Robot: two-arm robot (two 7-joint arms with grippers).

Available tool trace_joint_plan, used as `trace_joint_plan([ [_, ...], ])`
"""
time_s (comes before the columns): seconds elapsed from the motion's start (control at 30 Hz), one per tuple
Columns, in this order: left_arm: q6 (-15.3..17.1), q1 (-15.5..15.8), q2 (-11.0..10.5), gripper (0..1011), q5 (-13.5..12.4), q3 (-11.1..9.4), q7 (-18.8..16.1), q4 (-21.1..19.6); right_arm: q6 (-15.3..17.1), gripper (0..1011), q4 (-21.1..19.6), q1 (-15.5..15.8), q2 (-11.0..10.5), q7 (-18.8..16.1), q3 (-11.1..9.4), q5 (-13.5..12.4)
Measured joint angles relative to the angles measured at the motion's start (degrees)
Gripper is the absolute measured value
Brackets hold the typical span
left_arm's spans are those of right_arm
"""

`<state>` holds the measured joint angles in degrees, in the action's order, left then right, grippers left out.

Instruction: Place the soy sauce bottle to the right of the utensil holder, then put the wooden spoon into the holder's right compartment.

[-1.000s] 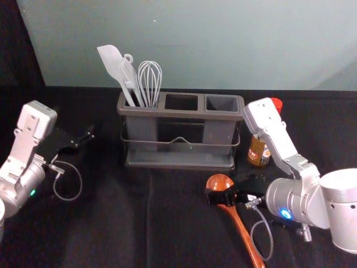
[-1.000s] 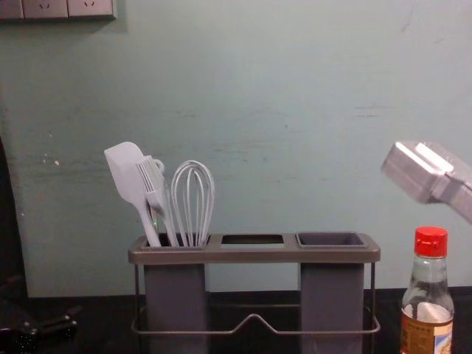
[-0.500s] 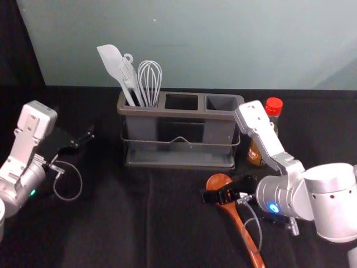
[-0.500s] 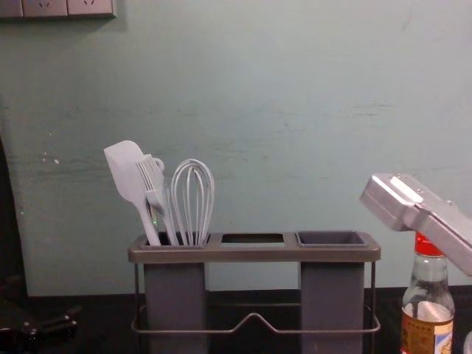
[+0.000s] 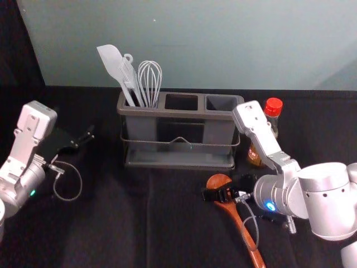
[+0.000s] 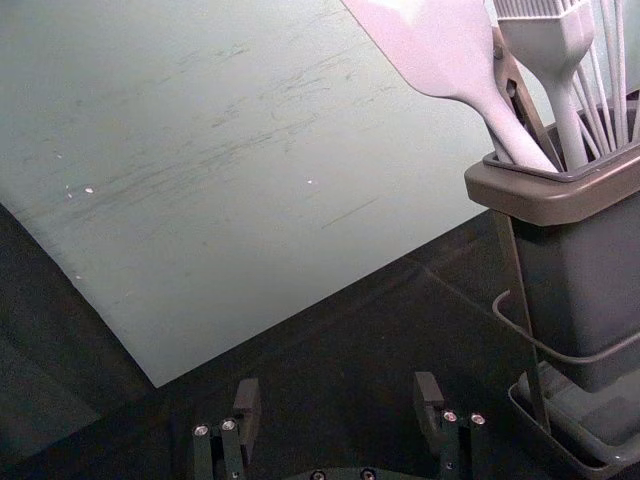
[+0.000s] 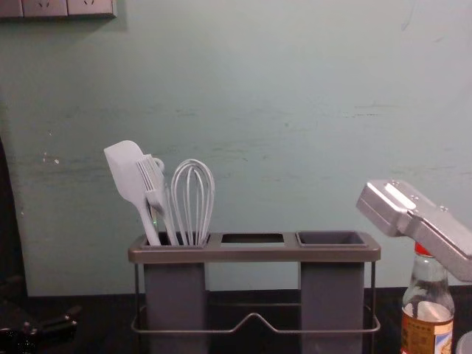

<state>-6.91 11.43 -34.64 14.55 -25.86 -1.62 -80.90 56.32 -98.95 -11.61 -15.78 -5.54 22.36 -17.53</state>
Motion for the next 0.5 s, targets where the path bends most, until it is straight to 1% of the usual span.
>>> trace_joint_plan([
  [0.5, 0.0, 0.0, 0.0, 1005, 0.0, 0.0, 0.0, 0.0, -0.5, 1002, 1.8, -0.1, 1.1, -1.2, -0.2, 1.7],
])
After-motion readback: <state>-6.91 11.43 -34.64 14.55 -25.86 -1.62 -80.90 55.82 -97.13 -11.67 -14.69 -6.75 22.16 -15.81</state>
